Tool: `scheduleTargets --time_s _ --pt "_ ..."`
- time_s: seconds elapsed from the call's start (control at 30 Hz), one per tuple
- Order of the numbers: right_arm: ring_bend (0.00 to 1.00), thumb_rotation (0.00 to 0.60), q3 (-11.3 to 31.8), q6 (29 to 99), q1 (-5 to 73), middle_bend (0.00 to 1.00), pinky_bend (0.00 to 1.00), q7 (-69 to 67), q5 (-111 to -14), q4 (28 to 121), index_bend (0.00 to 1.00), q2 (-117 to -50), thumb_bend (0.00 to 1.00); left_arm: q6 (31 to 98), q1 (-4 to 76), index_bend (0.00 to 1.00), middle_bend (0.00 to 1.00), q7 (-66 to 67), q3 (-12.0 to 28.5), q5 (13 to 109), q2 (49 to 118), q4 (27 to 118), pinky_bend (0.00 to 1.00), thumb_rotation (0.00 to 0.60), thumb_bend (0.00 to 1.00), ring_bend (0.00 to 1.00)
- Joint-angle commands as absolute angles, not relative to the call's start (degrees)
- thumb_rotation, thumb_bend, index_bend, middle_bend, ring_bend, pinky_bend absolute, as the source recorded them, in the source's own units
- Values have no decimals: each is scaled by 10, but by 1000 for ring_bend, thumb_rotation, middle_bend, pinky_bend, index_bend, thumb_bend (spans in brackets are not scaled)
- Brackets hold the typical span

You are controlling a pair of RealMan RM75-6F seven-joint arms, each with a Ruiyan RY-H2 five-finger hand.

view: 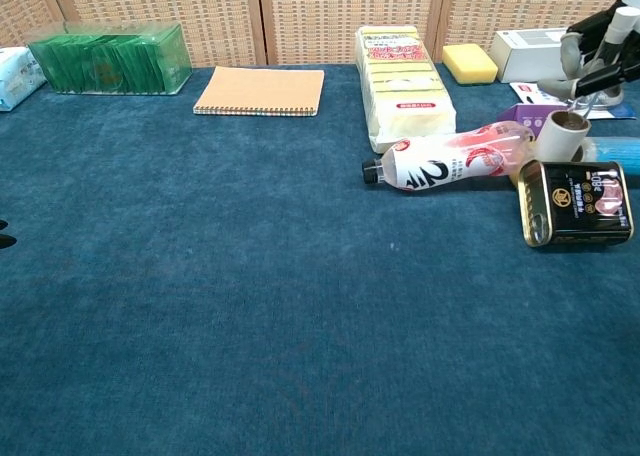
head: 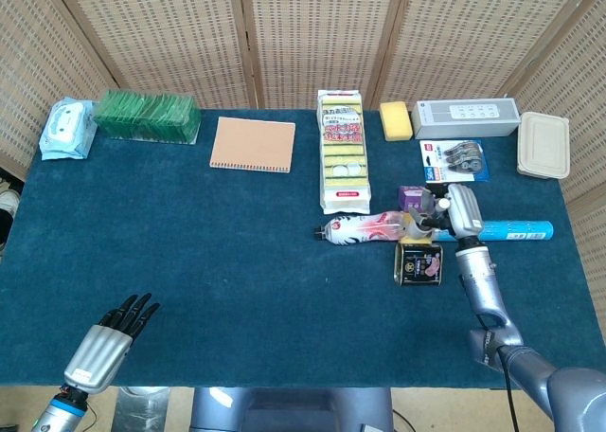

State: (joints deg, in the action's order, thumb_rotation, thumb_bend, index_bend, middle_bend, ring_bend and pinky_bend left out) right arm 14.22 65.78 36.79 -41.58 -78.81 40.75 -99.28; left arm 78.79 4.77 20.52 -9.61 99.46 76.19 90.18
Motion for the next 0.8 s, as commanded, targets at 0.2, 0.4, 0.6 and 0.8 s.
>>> scheduleTargets --time_s 0.2,0.4,0.6,0.8 --pt "729 600 139 653 366 703 673 -418 -789 408 615 -989 310 787 49 41 32 205 -96 995 762 902 256 600 208 45" --pt "612 600 135 644 366 573 592 -417 -793 422 506 -975 309 787 49 41 32 204 -96 996 762 904 257 600 208 45" --pt "559 600 133 646 361 528 543 -409 -793 437 470 -967 307 786 50 41 32 203 -96 998 762 903 257 600 208 45" --pt "512 600 133 651 358 498 490 -403 -794 449 440 -959 299 788 50 41 32 202 -96 999 760 903 257 600 208 45"
